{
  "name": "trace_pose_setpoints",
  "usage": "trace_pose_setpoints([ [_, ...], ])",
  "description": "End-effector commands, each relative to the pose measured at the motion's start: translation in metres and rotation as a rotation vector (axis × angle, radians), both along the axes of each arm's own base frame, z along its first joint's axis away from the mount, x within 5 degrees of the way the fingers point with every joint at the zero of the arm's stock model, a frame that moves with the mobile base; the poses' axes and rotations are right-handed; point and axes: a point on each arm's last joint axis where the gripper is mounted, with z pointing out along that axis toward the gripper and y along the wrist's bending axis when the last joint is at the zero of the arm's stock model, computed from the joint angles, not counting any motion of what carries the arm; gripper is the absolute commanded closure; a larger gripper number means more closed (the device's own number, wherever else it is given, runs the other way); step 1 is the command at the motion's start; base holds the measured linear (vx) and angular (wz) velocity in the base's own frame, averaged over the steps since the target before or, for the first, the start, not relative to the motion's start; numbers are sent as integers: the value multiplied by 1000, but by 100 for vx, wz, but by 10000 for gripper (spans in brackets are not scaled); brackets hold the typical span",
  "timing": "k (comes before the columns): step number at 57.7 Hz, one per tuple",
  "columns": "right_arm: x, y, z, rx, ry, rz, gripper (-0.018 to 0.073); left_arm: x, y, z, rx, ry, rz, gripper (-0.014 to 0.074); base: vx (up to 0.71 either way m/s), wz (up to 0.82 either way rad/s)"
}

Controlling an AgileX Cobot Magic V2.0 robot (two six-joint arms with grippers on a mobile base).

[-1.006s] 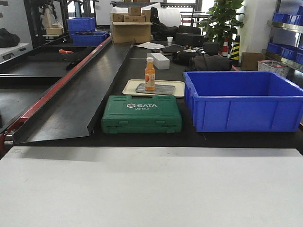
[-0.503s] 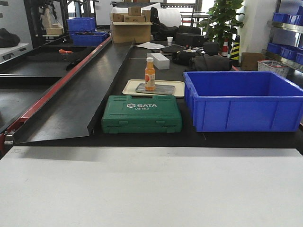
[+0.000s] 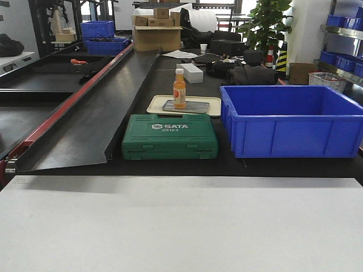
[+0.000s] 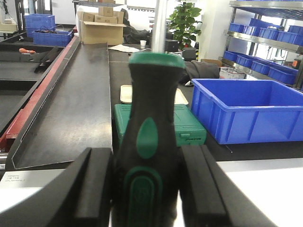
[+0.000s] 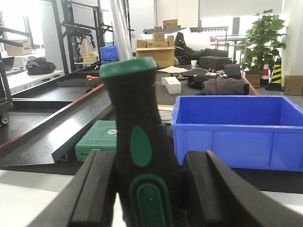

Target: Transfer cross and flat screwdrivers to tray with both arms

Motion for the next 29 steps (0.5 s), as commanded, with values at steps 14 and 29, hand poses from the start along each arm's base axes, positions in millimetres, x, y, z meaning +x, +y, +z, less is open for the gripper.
trace_pose_setpoints([
  [14,-2,-3,17,24,-111,-35,568,-6,1,19,-32,-131,1,601,0,0],
  [29,-2,-3,17,24,-111,-35,568,-6,1,19,-32,-131,1,601,0,0],
])
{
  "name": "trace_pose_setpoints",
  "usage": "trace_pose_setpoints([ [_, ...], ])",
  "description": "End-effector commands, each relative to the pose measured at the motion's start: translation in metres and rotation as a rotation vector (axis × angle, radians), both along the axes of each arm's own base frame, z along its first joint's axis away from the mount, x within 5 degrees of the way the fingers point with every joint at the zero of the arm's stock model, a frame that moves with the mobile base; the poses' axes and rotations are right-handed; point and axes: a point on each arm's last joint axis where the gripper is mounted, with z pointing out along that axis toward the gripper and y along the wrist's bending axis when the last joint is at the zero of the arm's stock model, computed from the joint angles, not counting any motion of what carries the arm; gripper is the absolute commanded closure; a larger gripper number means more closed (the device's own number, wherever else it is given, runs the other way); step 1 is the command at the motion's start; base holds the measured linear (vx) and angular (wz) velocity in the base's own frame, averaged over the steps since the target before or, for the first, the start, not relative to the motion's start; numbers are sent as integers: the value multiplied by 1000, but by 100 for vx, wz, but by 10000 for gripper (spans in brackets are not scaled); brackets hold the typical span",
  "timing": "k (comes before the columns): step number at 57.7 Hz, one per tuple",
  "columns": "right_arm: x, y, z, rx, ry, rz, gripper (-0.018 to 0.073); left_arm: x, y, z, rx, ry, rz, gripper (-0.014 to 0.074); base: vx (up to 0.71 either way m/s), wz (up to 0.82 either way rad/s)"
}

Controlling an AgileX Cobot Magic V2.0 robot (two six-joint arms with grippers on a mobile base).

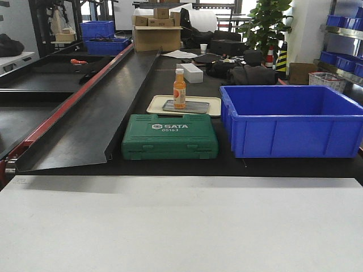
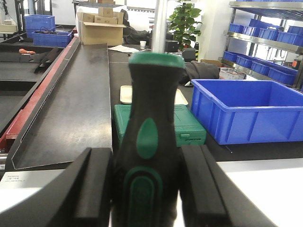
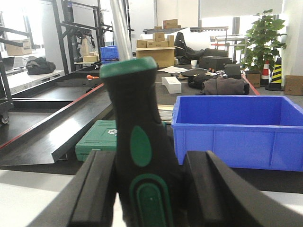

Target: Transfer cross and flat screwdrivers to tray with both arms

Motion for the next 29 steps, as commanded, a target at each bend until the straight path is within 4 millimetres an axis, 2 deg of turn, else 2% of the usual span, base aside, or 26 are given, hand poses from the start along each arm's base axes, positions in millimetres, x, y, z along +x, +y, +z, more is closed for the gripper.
trace_pose_setpoints([
  [1,-2,-3,17,24,-111,-35,568,-6,1,19,-32,-131,1,601,0,0],
  [29,-2,-3,17,23,-110,-34,568,-6,1,19,-32,-131,1,601,-1,0],
])
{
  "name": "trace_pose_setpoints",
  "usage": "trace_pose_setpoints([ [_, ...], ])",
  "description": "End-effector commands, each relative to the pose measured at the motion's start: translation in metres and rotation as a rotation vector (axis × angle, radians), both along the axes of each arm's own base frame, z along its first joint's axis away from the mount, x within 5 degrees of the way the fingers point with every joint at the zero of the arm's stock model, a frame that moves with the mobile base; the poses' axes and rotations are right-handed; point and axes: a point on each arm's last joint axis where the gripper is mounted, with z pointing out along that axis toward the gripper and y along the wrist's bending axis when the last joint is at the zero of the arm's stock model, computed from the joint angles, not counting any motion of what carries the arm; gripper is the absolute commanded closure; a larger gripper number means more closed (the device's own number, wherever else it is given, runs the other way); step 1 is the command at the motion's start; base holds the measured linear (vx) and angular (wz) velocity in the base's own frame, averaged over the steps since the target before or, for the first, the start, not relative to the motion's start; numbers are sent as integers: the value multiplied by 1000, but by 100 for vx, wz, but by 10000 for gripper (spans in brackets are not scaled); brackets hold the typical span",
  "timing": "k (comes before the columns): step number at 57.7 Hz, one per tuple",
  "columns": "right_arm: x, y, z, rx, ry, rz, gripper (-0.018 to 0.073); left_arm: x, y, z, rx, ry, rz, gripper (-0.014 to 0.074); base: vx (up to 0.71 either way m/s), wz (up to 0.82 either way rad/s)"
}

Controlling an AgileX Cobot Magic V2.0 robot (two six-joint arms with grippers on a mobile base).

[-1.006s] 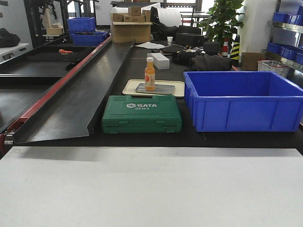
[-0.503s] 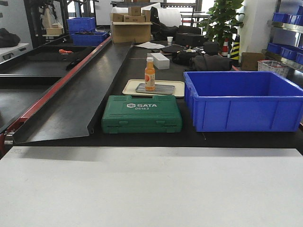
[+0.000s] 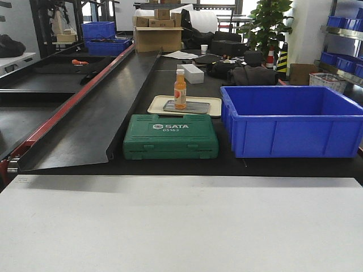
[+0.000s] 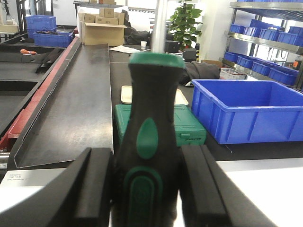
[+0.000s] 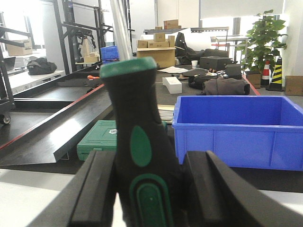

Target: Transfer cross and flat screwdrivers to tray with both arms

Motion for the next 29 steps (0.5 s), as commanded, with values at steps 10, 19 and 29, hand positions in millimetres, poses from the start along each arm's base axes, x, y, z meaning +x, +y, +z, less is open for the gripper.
trace_pose_setpoints([
  [10,-3,-3,17,23,-111,-33,568,-6,1,19,-32,-131,1,601,-9,-1],
  [19,-3,-3,17,23,-111,-33,568,-6,1,19,-32,-131,1,601,-17,-4],
  [29,-3,-3,17,23,-111,-33,568,-6,1,19,-32,-131,1,601,-23,-18],
])
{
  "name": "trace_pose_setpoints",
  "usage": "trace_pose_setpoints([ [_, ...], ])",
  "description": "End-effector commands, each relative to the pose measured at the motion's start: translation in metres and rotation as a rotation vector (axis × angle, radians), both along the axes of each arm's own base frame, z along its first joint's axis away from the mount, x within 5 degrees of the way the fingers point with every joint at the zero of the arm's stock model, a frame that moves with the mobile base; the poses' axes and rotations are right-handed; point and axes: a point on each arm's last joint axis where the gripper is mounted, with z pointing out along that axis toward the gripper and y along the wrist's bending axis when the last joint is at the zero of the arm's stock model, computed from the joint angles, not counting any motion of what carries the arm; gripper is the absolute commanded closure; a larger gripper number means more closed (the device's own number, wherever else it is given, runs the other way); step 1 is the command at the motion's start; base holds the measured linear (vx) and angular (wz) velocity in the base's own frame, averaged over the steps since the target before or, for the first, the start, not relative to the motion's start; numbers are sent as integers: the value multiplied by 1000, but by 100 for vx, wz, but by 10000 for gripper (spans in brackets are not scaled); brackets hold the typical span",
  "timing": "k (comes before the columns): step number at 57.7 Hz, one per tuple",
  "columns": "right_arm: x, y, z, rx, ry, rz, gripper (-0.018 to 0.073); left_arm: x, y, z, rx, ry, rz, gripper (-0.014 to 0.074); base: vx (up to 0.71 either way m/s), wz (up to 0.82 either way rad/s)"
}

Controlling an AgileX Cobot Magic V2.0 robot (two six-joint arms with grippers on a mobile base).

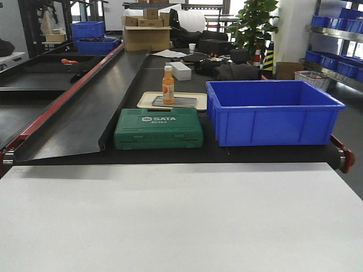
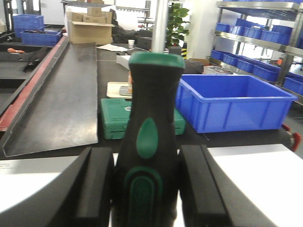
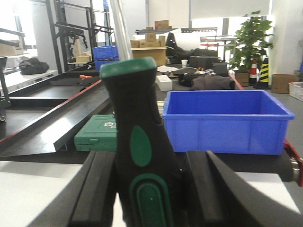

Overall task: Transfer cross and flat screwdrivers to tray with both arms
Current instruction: 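Drive the base away from the table, holding both screwdrivers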

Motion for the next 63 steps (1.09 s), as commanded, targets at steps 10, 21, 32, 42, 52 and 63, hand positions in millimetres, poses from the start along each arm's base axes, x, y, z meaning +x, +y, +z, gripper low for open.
trace_pose_setpoints([
  [10,-3,-3,17,23,-111,-33,568,-6,1,19,-33,-131,0,601,-26,-26],
  [21,-3,-3,17,23,-111,-34,568,-6,1,19,-33,-132,0,601,-28,-29],
  [32,-3,-3,17,22,-111,-34,568,-7,1,20,-33,-133,0,601,-27,-32],
  [42,-3,-3,17,22,-111,-34,568,-7,1,20,-33,-133,0,601,-25,-38],
  [52,-3,-3,17,22,-111,-34,568,-7,1,20,-33,-133,0,601,-21,-45],
  [63,-3,-3,17,22,-111,-34,568,-7,1,20,-33,-133,0,601,-17,-49],
])
